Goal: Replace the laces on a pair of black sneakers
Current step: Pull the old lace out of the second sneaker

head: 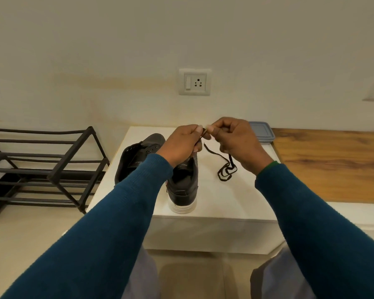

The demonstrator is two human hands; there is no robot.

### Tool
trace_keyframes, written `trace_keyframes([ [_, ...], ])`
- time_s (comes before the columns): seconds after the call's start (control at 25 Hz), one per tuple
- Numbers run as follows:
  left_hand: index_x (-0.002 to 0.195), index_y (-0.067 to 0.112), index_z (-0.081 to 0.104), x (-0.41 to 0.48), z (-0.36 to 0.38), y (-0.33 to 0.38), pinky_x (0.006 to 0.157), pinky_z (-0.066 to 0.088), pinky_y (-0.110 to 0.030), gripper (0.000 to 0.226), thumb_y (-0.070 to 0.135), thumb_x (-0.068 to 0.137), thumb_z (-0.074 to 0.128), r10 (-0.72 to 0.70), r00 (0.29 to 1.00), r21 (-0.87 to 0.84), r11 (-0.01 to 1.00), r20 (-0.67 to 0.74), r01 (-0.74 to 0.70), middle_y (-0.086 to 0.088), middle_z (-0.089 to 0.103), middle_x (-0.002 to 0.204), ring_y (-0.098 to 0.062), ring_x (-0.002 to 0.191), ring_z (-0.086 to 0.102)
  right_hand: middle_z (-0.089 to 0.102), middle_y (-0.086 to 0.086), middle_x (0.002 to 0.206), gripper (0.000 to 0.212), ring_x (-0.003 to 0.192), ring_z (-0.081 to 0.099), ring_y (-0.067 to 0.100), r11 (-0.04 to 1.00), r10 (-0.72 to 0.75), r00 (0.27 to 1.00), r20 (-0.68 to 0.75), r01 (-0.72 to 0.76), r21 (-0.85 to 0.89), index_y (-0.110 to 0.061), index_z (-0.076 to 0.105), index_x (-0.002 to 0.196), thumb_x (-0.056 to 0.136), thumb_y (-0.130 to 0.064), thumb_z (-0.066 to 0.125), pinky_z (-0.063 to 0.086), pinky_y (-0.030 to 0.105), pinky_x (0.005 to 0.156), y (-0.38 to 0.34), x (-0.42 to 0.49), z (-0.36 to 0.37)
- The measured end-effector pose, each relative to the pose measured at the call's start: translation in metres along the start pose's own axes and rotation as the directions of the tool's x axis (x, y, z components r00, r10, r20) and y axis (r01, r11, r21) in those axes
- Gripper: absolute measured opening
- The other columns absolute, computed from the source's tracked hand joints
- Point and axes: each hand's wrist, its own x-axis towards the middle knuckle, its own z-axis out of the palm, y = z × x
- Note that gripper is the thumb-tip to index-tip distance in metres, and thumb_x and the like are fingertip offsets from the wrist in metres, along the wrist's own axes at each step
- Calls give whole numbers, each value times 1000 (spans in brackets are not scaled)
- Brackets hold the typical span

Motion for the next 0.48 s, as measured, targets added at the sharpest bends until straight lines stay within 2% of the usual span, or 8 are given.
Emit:
trace_keyframes([
  [0.08, 94, 12, 63, -2, 1, 4, 41, 23, -21, 39, 36, 108, 37, -119, 982, -251, 956, 147, 154, 3, 35, 56, -9, 45, 27, 58, -8, 62, 21, 56, 46, 5, 995, -42, 985, -167, 26, -99, -12, 69, 84, 90, -32, 72, 43, 24, 53, 8, 5, -2],
  [0.16, 93, 13, 58, -3, 0, 9, 39, 17, -20, 36, 37, 108, 36, -146, 944, -410, 873, 296, 264, 4, 30, 59, -6, 43, 21, 61, -5, 69, 17, 62, 49, 4, 994, -53, 978, -201, 34, -99, -13, 70, 88, 93, -29, 69, 45, 25, 58, 17, 6, 2],
  [0.2, 94, 14, 56, -2, 0, 11, 39, 16, -19, 33, 35, 108, 36, -120, 948, -513, 817, 295, 263, 4, 31, 60, -6, 43, 21, 60, -7, 68, 15, 61, 48, 4, 997, -46, 983, -180, 34, -70, -14, 71, 90, 95, -27, 66, 44, 25, 57, 20, 5, 6],
  [0.24, 96, 13, 55, 1, 0, 14, 38, 19, -19, 30, 32, 109, 35, -96, 971, -640, 737, 220, 218, 3, 34, 62, -6, 43, 25, 58, -11, 65, 15, 59, 47, 3, 998, -32, 990, -136, 24, -61, -15, 72, 94, 98, -26, 62, 43, 22, 55, 22, 4, 11],
  [0.32, 101, 12, 54, 7, -4, 17, 44, 38, -21, 25, 26, 109, 34, -91, 994, -788, 615, -64, 6, 1, 47, 68, -9, 48, 41, 54, -13, 59, 20, 54, 45, -1, 988, 7, 1000, 17, -4, -155, -16, 72, 99, 101, -28, 56, 40, 16, 52, 23, 2, 20],
  [0.36, 102, 12, 54, 10, -8, 16, 52, 49, -26, 25, 24, 109, 33, -86, 974, -747, 657, -210, -104, -1, 54, 71, -13, 54, 52, 54, -14, 56, 21, 52, 44, -1, 975, 29, 993, 112, -3, -224, -16, 72, 99, 102, -29, 56, 39, 15, 51, 23, 1, 23],
  [0.4, 102, 13, 55, 13, -11, 13, 63, 56, -31, 27, 23, 110, 32, -45, 943, -605, 777, -331, -175, -2, 60, 73, -16, 63, 61, 53, -14, 53, 21, 50, 44, -1, 966, 48, 980, 194, 3, -258, -17, 72, 96, 101, -31, 57, 39, 16, 50, 23, 0, 25],
  [0.48, 100, 16, 56, 13, -14, 6, 73, 56, -34, 28, 24, 109, 31, 104, 916, -138, 976, -386, -170, -4, 66, 78, -16, 73, 66, 50, -13, 49, 18, 48, 43, 1, 979, 32, 966, 256, 22, -203, -16, 71, 90, 98, -30, 63, 38, 16, 49, 16, -1, 22],
])
